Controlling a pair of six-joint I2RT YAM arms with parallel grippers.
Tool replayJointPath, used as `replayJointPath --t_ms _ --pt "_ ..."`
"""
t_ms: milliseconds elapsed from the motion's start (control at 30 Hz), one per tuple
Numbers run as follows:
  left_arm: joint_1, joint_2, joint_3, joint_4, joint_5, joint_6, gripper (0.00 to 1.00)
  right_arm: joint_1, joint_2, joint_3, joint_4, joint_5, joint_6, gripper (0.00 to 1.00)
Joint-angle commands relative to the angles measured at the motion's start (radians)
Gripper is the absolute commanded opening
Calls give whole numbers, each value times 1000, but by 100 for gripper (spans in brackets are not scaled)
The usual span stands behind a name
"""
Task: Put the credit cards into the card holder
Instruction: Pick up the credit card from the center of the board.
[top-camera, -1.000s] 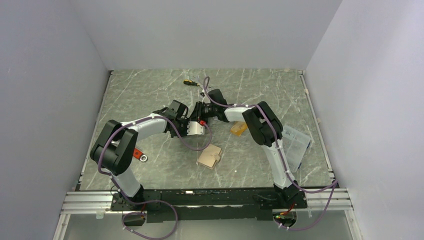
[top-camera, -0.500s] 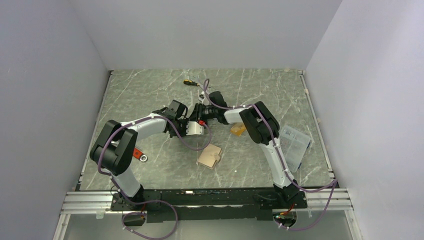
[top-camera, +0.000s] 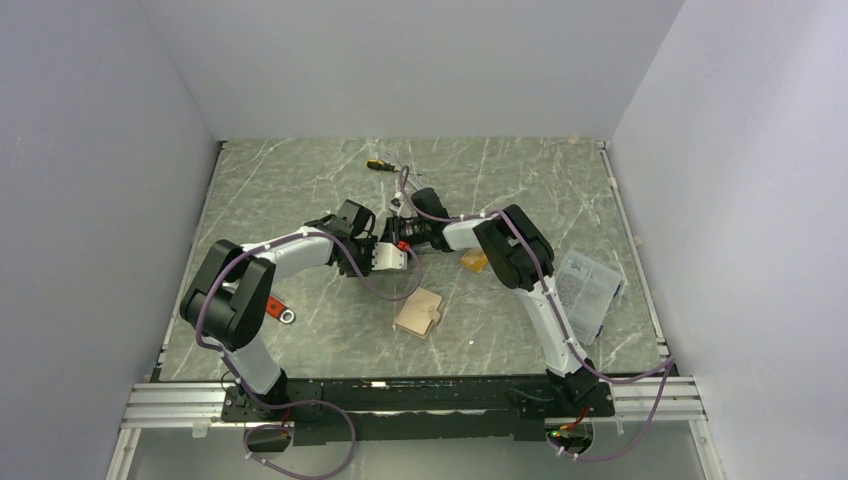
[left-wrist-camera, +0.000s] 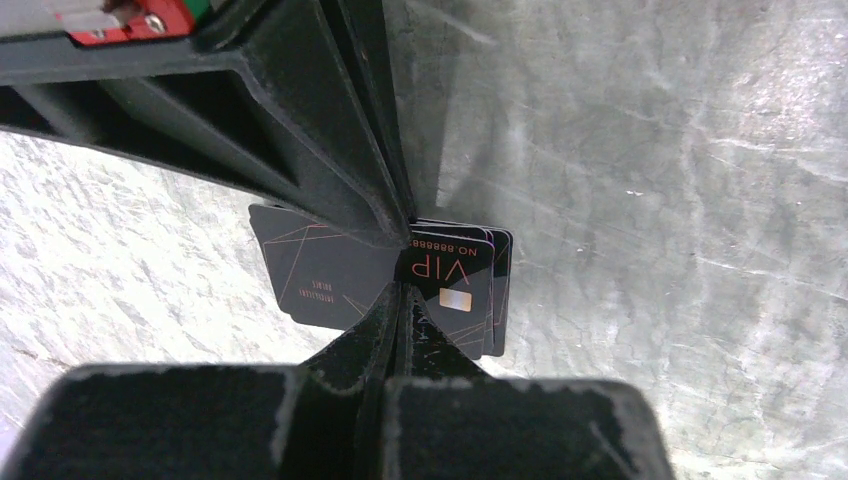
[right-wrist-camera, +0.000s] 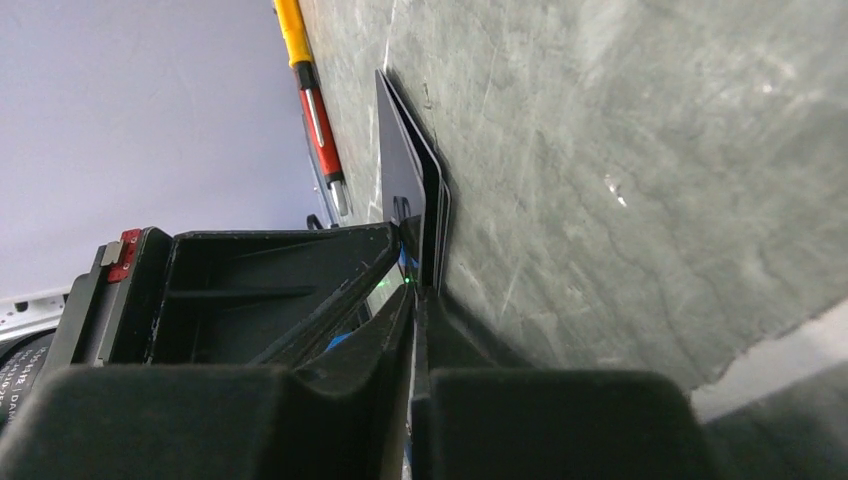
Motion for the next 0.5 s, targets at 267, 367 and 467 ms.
replayJointPath --t_ms 267,367,467 --pt "29 10 61 -144 115 -31 0 17 -30 -31 48 22 8 0" --pt "79 0 166 -234 200 -61 0 10 -46 -54 58 31 9 0" --pt "141 -9 248 -307 263 -77 0 5 -56 -72 88 26 19 0"
